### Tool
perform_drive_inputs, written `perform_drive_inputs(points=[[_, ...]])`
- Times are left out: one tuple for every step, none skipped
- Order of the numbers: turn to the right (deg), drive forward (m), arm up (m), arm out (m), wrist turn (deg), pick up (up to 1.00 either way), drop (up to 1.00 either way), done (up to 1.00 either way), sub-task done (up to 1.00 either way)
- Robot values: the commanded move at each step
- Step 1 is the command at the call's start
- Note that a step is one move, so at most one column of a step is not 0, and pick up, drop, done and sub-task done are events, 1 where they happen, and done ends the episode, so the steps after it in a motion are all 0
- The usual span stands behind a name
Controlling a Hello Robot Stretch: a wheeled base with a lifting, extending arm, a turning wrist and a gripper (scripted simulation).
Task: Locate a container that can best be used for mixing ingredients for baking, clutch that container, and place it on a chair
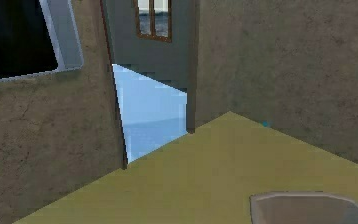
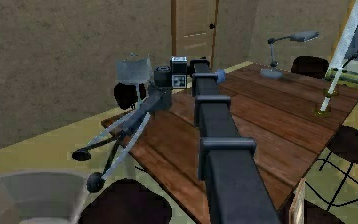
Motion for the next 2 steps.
perform_drive_inputs(points=[[0.0, 0.0, 0.0, -0.32, 0.0, 0.0, 0.0, 0.0, 0.0], [-45.0, 0.0, 0.0, 0.0, 0.0, 0.0, 0.0, 0.0, 0.0]])
